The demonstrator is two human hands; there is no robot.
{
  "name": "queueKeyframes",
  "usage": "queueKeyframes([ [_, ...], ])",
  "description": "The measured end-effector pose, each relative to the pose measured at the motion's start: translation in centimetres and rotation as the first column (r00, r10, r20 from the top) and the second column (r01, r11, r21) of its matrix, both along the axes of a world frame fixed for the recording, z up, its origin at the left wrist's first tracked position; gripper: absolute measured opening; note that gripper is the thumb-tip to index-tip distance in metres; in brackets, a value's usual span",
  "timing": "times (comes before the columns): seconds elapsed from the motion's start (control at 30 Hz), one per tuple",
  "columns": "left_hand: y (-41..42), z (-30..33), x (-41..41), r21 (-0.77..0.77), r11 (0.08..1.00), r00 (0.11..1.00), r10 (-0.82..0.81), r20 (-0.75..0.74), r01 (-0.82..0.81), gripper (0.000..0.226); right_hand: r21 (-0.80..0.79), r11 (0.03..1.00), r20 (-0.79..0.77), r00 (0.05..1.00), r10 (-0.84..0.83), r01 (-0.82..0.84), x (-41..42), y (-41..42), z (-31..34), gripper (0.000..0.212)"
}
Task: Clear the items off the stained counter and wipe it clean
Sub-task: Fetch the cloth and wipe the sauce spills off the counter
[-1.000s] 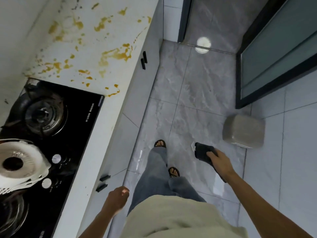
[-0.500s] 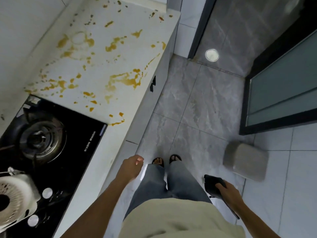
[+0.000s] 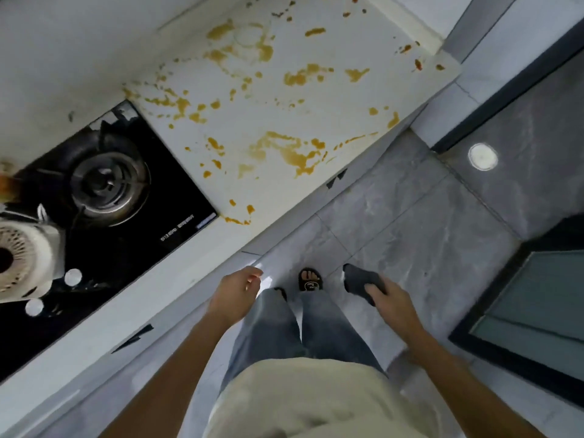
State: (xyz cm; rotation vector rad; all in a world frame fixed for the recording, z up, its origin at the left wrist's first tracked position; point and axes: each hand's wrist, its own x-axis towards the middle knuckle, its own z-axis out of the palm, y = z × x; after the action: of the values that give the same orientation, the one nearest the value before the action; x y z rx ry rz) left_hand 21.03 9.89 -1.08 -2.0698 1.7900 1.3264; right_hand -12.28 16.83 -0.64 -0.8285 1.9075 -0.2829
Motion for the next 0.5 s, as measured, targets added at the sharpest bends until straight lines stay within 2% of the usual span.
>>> queueKeyframes([
  [0.13, -1.2, 1.9, 0.1, -0.204, 0.974, 0.995, 0.101, 0.019, -0.095, 0.035, -0.188, 0.963, 0.034, 0.979, 0.203, -0.193, 2.8, -9.4, 2.6, 0.012],
  [0.27, -2.5, 1.1, 0.9, -0.365, 0.923, 0.984, 0.158, 0.081, -0.118, 0.045, -0.392, 0.844, -0.011, 0.919, 0.393, -0.366, 7.9, -16.7, 4.3, 0.02],
  [0.33, -2.9, -0.3, 1.4, -0.373, 0.922, 0.979, 0.163, 0.125, -0.106, 0.052, -0.479, 0.751, -0.108, 0.88, 0.463, -0.454, 10.7, -19.1, 4.1, 0.019],
  [0.4, -2.8, -1.8, 1.4, -0.352, 0.933, 0.976, 0.142, 0.163, -0.077, 0.058, -0.542, 0.628, -0.234, 0.818, 0.526, -0.559, 13.4, -20.4, 3.2, 0.032],
  [0.47, -2.2, -3.4, 1.4, -0.331, 0.942, 0.972, 0.123, 0.199, -0.051, 0.063, -0.534, 0.486, -0.376, 0.709, 0.596, -0.692, 15.8, -20.8, 1.0, 0.05],
  [0.5, -1.9, -3.8, 1.1, -0.332, 0.943, 0.97, 0.107, 0.22, -0.029, 0.065, -0.474, 0.421, -0.453, 0.624, 0.637, -0.773, 16.5, -20.5, -0.1, 0.056],
])
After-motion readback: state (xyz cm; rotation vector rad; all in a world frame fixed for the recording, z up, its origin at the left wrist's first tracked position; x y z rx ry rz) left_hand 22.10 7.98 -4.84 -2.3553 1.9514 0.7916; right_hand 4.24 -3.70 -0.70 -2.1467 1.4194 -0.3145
